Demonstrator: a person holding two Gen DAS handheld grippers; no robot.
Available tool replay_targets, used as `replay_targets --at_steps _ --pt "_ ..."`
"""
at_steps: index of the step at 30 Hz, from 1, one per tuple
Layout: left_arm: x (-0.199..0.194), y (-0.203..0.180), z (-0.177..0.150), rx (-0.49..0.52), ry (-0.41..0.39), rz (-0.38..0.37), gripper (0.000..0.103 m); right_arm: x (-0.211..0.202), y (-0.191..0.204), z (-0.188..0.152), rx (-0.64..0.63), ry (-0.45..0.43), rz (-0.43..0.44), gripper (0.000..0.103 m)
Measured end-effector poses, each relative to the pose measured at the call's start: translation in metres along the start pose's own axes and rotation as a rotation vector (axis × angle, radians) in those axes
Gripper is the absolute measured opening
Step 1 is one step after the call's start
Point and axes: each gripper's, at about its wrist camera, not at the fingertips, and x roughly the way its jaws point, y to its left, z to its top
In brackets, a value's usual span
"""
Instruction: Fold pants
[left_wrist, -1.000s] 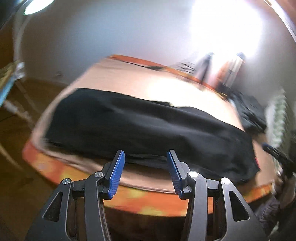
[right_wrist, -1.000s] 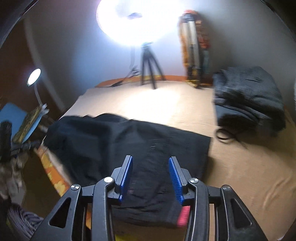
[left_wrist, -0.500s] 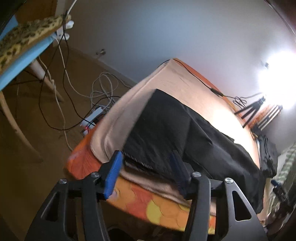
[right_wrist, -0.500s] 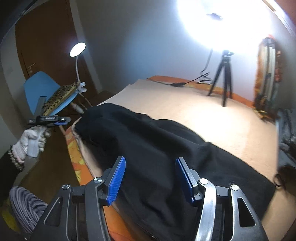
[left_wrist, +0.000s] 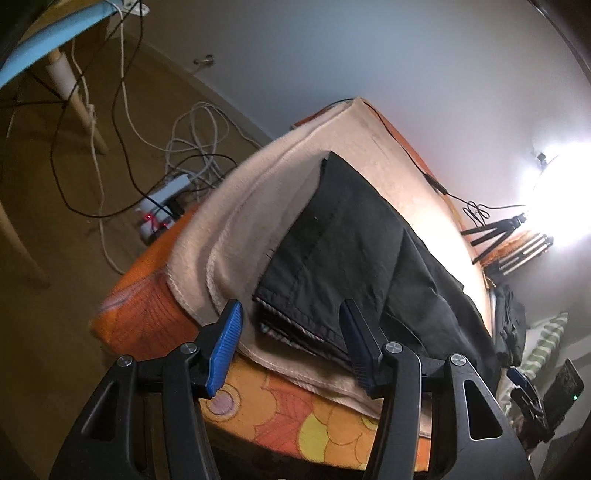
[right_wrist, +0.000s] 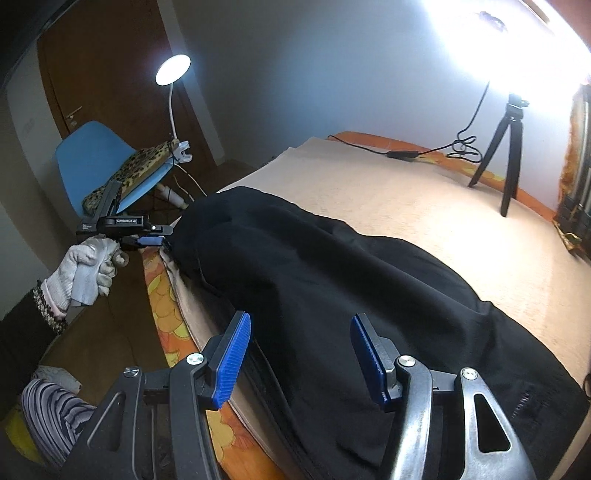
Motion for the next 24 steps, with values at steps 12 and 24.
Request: replay_targets --at_steps 12,24 --pt "-0.005 -0.007 -0.004 -0.013 -0.012 -0.079 0.051 0.007 0.0 0.007 0.044 -0.017 0.002 0.059" --pt "0.001 -0.014 -0.001 -0.021 -0.078 -0.108 0.051 0.008 0.0 0.005 0.051 -0.014 -0.004 0.059"
